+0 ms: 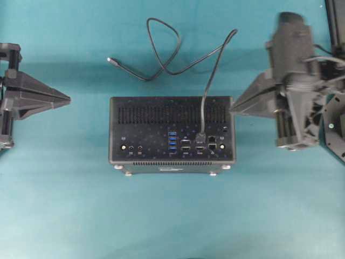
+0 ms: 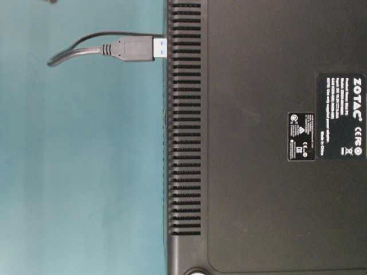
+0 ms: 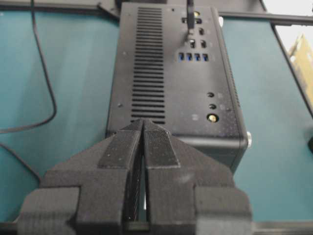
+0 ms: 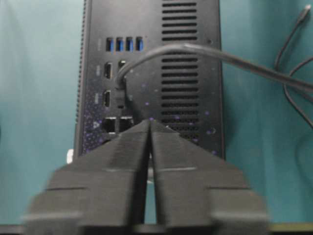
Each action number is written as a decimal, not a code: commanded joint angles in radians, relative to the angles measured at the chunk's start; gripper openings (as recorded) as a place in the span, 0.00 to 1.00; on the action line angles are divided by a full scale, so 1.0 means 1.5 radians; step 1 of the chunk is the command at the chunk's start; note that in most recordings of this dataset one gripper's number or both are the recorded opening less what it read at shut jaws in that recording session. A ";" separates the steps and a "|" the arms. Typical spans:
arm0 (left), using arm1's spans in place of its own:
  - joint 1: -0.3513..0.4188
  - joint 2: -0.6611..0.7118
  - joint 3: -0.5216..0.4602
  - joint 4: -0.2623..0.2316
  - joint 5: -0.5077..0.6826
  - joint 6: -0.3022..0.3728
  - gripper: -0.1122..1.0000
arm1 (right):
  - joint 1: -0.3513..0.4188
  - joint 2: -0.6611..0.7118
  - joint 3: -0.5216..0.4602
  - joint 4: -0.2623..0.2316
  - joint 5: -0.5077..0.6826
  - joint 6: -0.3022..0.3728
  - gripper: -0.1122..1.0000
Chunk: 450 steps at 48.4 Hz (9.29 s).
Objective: Insert the USB into the PC box with both arms.
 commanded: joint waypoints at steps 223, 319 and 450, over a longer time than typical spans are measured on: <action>-0.004 -0.032 0.017 0.002 0.012 -0.031 0.10 | 0.073 0.189 -0.165 -0.143 0.050 0.135 0.21; -0.004 -0.054 0.026 0.001 0.022 -0.037 0.10 | 0.074 0.272 -0.206 -0.190 0.056 0.092 0.21; -0.004 -0.070 0.045 0.001 0.022 -0.047 0.10 | 0.069 0.271 -0.182 -0.155 0.044 0.091 0.21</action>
